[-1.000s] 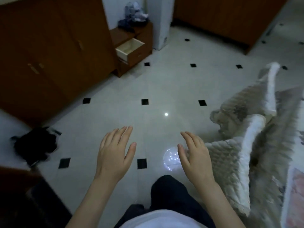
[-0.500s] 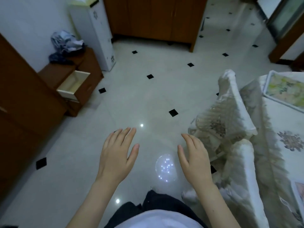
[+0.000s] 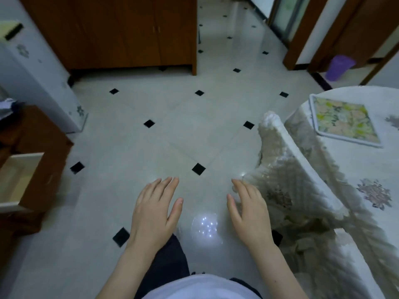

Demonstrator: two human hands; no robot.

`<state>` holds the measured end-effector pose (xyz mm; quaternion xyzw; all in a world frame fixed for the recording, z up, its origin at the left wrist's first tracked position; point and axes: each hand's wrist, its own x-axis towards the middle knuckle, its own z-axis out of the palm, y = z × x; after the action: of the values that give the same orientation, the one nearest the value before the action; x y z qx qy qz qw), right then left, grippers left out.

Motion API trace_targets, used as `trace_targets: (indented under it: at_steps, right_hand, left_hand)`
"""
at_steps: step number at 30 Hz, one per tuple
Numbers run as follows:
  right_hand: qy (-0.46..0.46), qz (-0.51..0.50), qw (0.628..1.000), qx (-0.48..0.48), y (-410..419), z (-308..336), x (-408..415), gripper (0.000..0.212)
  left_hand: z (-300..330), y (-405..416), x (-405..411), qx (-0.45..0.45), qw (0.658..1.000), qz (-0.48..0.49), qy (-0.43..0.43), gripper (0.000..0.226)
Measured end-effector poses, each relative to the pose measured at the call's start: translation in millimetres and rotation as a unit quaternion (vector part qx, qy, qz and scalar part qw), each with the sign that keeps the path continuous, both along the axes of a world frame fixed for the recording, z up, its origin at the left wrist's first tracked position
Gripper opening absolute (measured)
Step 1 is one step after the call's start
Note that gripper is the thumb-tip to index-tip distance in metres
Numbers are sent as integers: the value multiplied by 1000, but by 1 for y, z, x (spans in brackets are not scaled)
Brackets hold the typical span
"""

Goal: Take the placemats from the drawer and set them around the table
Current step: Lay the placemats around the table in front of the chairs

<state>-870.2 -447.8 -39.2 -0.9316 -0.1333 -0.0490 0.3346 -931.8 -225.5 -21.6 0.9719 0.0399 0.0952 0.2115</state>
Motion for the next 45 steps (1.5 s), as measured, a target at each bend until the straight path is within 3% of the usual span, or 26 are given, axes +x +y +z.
trace_targets:
  at_steps: [6,12,21,31,37,45]
  right_hand:
    - [-31,-85,996,-10,68,12,105,48]
    - [-17,-163,987,-7,101,23,190,49]
    - [5,-225,974,-21,90,6,362,49]
    - [-19,-356,934,-3,21,26,525,44]
    - [4,-438,899,-10,-19,13,590,47]
    - [10,-578,816,-4,-71,4,694,51]
  left_hand:
    - [20,83,151,23,995,-86,-35,53]
    - [31,116,284,21,984,-168,-49,52]
    - [3,95,477,10,968,-250,-4,55]
    - [36,6,700,16,934,-356,-20,55]
    - [20,-59,793,0,895,-445,-3,54]
    - [3,-173,944,-1,793,-609,3,53]
